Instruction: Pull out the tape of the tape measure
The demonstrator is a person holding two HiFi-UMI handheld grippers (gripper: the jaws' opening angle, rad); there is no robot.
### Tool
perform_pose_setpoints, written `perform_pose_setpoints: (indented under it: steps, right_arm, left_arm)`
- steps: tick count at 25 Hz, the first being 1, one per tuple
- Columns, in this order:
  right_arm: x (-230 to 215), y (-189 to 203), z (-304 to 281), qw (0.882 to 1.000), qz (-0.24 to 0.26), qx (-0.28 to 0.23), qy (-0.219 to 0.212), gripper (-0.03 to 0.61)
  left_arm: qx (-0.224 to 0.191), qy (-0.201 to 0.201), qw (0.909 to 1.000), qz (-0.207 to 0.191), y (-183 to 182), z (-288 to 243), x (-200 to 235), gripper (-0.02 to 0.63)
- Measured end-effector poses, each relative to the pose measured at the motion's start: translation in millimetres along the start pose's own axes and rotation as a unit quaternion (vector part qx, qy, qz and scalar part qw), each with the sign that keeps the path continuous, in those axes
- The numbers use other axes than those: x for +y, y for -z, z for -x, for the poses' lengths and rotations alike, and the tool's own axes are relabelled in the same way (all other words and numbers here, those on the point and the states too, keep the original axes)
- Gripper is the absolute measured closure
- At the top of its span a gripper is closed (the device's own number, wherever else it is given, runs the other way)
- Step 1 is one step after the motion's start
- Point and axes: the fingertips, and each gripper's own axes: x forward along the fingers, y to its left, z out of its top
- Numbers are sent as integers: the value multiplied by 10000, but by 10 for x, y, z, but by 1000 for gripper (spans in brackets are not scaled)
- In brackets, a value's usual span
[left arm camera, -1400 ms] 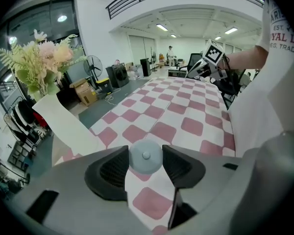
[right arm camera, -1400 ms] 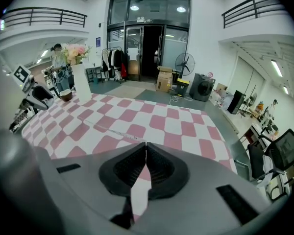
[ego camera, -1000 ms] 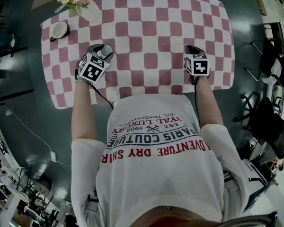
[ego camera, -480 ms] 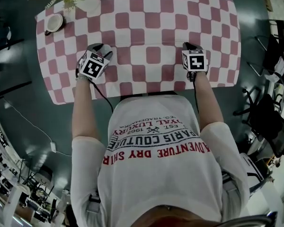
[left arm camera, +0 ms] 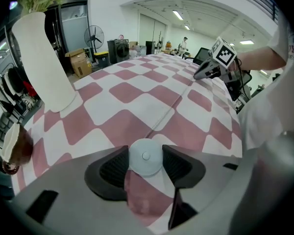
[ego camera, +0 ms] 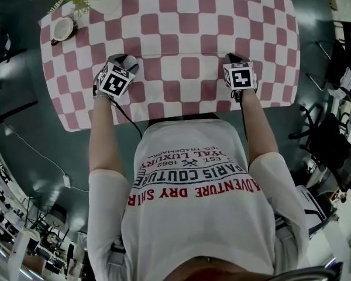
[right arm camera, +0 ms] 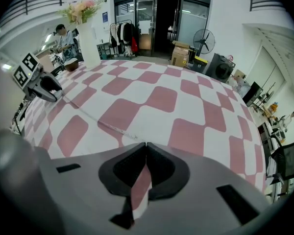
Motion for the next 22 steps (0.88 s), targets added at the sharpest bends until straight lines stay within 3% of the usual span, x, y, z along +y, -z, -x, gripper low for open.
perform_pose_setpoints:
  steps: [6,8,11,16,22]
  right_arm:
    - [-16,-6,-1,10000,14,-26,-71,543]
    - [-46,-12,1,10000,-62,-76,-19,511]
    - [-64,-33,25,9998,-165,-137,16,414]
    - [-34,-214,221,9984,-239,-512,23,413]
    - [134,-511,497,9943,-37,-1028,-266,430]
  left_arm:
    - [-92,32,9999,-108,-8,-6,0,376]
    - [-140,-58,9999,-79,-10,-5,38,348]
    - [-246,-289,9993,28,-2,13,101,293]
    - [-678,-584,9957,245,-116,175,129,287]
    - [-1426,-1080,9812,730,-414,527,194,422]
